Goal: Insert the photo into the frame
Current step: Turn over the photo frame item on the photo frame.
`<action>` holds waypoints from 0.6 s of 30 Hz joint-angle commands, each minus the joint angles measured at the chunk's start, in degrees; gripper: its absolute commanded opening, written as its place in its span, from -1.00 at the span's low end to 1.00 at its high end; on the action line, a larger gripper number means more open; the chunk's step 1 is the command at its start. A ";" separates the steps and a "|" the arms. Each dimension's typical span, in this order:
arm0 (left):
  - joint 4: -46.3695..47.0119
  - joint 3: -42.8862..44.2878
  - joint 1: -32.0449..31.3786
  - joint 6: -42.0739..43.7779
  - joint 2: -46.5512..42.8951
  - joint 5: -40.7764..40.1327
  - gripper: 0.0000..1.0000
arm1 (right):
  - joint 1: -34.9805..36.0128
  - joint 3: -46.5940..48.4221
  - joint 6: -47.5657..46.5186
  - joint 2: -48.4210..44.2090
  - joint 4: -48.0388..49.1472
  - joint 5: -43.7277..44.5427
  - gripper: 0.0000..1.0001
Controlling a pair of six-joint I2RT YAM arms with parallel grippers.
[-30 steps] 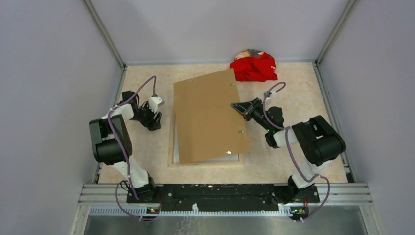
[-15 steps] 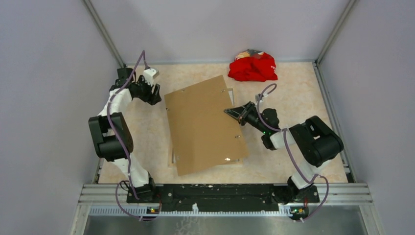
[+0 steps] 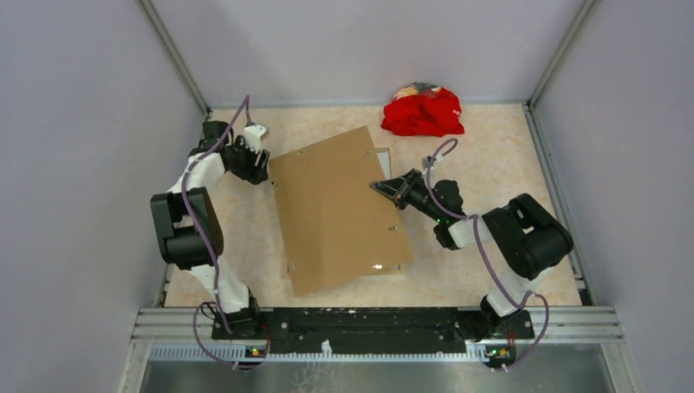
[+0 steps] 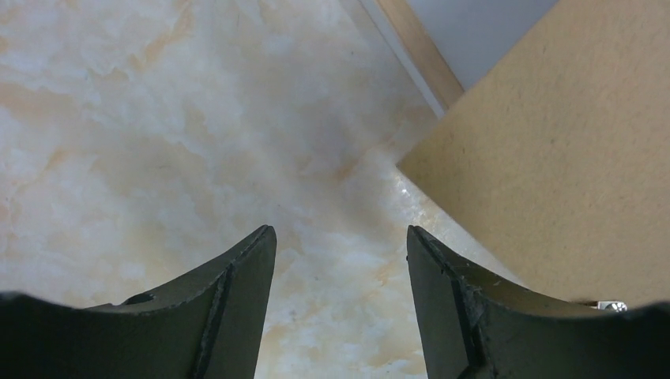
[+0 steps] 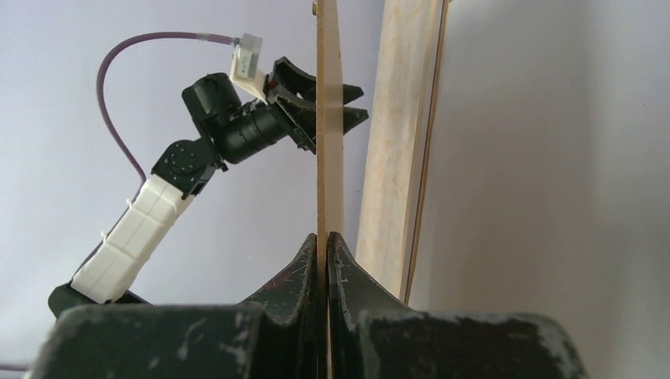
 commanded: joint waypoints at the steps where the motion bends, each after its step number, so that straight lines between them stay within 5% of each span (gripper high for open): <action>1: 0.46 -1.89 -0.50 1.07 -3.51 -2.94 0.36 | 0.64 3.64 1.06 -2.32 3.31 2.03 -1.00; 18: 1.04 -8.37 -3.95 0.53 -9.37 -2.68 0.40 | 0.93 5.33 0.54 -3.96 -0.45 4.93 -1.00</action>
